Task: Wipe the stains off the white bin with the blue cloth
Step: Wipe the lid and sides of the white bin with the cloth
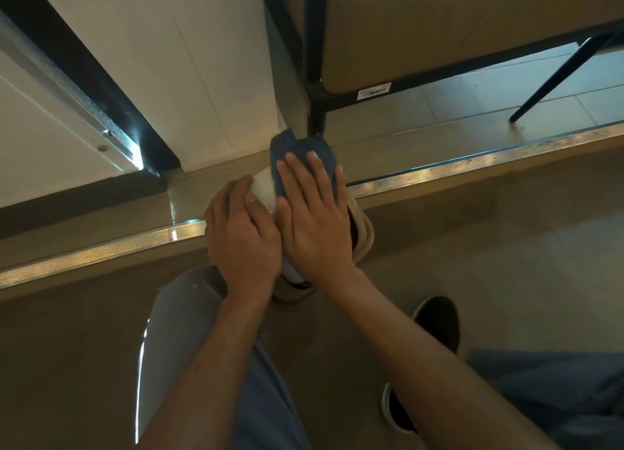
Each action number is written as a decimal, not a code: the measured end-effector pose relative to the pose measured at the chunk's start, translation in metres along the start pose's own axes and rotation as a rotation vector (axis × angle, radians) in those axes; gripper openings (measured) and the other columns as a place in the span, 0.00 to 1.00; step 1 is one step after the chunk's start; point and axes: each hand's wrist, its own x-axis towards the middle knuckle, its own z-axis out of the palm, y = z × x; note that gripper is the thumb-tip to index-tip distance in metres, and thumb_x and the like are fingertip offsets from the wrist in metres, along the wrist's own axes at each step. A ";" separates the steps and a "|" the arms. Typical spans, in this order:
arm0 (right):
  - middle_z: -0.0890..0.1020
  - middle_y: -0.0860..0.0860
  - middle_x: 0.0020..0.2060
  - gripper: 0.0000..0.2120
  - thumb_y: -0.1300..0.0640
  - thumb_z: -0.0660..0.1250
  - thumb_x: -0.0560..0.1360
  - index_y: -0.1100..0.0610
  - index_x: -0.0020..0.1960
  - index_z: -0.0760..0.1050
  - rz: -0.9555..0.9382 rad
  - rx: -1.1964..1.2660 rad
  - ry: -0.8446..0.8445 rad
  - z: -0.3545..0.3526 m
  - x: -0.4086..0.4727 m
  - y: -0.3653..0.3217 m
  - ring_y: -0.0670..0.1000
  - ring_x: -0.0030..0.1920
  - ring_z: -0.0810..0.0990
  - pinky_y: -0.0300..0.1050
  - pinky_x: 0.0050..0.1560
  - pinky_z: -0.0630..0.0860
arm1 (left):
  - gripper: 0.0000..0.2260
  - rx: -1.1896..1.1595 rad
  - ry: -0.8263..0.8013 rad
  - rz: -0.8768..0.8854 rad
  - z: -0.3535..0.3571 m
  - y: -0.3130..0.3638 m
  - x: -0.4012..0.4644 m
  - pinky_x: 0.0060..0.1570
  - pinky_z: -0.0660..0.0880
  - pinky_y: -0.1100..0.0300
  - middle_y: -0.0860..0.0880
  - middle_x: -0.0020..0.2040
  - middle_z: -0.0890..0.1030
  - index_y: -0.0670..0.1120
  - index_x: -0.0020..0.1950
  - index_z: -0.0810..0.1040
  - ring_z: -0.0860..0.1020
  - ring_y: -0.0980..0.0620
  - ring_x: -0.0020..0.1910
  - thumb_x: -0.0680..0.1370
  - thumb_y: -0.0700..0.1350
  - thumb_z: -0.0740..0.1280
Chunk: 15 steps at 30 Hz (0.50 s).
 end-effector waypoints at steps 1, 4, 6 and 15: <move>0.65 0.54 0.78 0.24 0.50 0.50 0.85 0.58 0.77 0.65 -0.003 0.016 0.004 0.000 -0.010 0.000 0.57 0.80 0.58 0.64 0.77 0.55 | 0.19 0.002 -0.003 0.005 0.000 0.001 0.000 0.62 0.69 0.56 0.44 0.65 0.79 0.43 0.68 0.78 0.74 0.47 0.64 0.84 0.47 0.54; 0.64 0.54 0.78 0.25 0.50 0.50 0.84 0.58 0.78 0.64 0.033 0.015 0.021 0.003 -0.011 0.003 0.56 0.80 0.57 0.64 0.77 0.56 | 0.19 0.002 -0.004 0.004 0.000 0.002 -0.001 0.63 0.72 0.51 0.45 0.65 0.79 0.44 0.68 0.77 0.74 0.47 0.64 0.84 0.48 0.54; 0.66 0.54 0.77 0.25 0.50 0.50 0.84 0.58 0.78 0.65 0.083 -0.001 0.008 0.001 0.001 0.005 0.55 0.79 0.59 0.63 0.78 0.55 | 0.19 -0.006 -0.024 0.006 0.000 0.001 -0.001 0.63 0.73 0.47 0.44 0.66 0.78 0.44 0.69 0.77 0.74 0.46 0.65 0.85 0.49 0.53; 0.82 0.54 0.57 0.20 0.47 0.50 0.84 0.54 0.62 0.76 0.388 0.084 -0.217 -0.012 0.067 0.019 0.57 0.57 0.81 0.53 0.53 0.75 | 0.19 -0.010 0.008 -0.030 0.002 0.004 -0.003 0.63 0.73 0.44 0.45 0.66 0.78 0.45 0.68 0.78 0.74 0.44 0.65 0.84 0.48 0.53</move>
